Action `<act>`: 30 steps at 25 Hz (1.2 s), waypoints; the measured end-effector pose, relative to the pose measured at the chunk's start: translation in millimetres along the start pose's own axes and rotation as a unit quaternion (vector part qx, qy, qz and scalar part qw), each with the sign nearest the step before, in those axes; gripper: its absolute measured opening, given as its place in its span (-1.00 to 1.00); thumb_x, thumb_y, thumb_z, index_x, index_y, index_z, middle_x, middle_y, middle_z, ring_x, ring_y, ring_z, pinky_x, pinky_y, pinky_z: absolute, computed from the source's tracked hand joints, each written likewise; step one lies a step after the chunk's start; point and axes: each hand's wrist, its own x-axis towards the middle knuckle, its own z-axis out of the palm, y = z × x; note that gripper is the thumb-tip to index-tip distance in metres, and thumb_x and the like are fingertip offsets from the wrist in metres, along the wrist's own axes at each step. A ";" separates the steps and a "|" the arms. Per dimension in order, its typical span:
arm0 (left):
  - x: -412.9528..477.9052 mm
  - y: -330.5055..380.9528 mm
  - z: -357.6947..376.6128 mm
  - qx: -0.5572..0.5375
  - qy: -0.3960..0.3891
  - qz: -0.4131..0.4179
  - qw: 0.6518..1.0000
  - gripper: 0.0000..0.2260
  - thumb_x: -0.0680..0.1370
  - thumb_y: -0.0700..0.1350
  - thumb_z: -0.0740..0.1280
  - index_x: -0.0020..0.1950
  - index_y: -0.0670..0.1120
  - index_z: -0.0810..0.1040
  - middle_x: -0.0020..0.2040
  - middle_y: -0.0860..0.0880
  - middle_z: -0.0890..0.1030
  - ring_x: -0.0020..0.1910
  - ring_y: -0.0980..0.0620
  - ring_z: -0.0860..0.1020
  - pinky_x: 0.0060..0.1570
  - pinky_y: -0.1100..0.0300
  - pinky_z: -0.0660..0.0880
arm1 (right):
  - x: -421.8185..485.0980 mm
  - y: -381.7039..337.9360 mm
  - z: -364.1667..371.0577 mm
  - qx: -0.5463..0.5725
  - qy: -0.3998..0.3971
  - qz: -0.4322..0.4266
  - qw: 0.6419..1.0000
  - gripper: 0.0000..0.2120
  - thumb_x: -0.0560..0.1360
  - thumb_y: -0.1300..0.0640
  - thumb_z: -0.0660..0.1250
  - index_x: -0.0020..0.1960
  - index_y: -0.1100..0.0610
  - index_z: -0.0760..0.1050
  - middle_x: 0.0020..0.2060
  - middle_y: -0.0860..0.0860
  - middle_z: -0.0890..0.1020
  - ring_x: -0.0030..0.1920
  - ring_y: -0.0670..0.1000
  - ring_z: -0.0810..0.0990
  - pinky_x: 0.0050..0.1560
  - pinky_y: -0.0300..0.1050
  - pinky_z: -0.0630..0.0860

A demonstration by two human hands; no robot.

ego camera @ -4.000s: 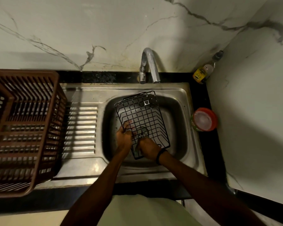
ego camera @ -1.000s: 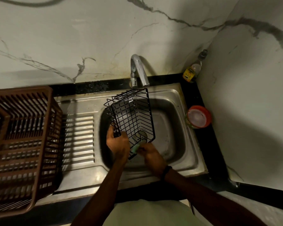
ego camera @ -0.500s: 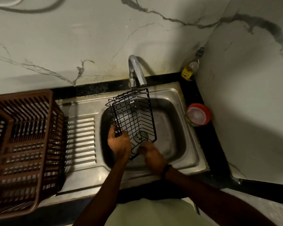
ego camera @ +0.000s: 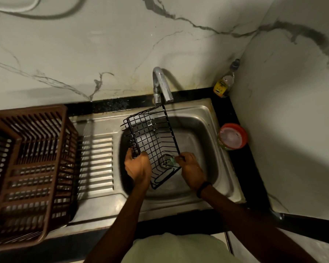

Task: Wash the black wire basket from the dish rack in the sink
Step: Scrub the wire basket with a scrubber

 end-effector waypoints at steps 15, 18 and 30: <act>8.5 7.1 -3.9 0.116 -0.042 0.035 0.992 -0.43 0.47 -0.13 0.45 0.48 -0.03 0.45 0.22 0.03 0.60 0.05 0.05 0.56 -0.02 0.17 0.48 | 20.3 -27.9 12.6 -0.103 -0.089 -0.079 0.987 -0.78 0.49 0.27 0.33 0.13 0.18 0.57 0.12 0.15 0.56 0.17 0.15 0.47 0.23 -0.02 0.40; 19.2 15.8 -11.2 0.168 -0.067 0.060 0.982 -0.49 0.46 -0.11 0.44 0.41 0.00 0.50 0.12 0.02 0.65 -0.04 0.02 0.63 -0.05 0.14 0.55 | 24.7 -18.2 -9.4 0.124 0.078 0.147 0.978 -0.86 0.49 0.19 0.36 0.05 0.13 0.52 -0.06 0.04 0.59 -0.01 0.05 0.56 0.06 -0.02 0.54; 73.4 77.2 -42.9 0.238 -0.383 0.126 0.884 0.33 0.15 0.39 0.59 0.65 0.12 -0.21 0.58 -0.20 0.28 0.48 -0.21 0.37 0.47 -0.17 0.26 | 34.9 -29.3 -8.8 0.499 0.015 0.333 0.800 -0.88 0.48 0.10 0.46 -0.18 0.13 0.65 -0.19 0.08 0.72 -0.10 0.02 0.70 -0.05 -0.12 0.62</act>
